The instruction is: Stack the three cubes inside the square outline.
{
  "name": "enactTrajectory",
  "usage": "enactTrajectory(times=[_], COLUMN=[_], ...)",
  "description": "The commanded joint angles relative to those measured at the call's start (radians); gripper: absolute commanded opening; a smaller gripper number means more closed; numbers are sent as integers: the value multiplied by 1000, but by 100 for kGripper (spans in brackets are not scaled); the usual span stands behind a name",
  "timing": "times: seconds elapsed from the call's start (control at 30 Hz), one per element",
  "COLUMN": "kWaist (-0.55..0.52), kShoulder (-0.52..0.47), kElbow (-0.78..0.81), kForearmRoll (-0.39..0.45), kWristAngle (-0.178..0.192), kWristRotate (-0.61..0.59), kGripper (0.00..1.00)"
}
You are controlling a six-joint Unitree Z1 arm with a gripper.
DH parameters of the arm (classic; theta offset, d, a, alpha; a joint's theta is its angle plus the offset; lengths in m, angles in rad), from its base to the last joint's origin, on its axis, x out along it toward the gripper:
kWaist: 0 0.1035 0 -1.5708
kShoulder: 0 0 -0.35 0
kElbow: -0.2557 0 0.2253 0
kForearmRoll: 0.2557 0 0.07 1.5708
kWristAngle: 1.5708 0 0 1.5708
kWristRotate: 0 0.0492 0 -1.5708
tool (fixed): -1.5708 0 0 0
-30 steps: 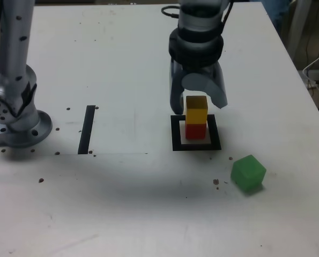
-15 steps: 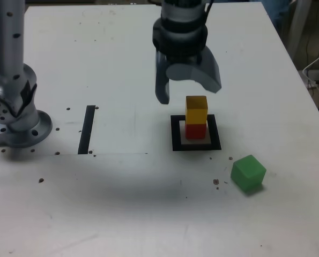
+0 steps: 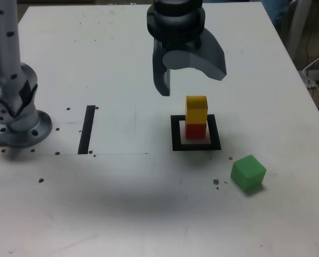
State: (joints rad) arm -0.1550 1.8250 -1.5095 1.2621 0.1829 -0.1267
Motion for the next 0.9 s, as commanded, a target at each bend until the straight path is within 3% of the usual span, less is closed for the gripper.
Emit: enactTrajectory(times=[0.0,0.33,0.67,0.87], kWaist=[-23,-135,-214,-224], kShoulder=[-8,27,157,242], kElbow=[-12,-91,-216,-287], kForearmRoll=[4,30,30,13], kWristAngle=[-6,-50,-121,-141], kWristRotate=[-27,-227,-414,-502], kGripper=[99,99,99,99])
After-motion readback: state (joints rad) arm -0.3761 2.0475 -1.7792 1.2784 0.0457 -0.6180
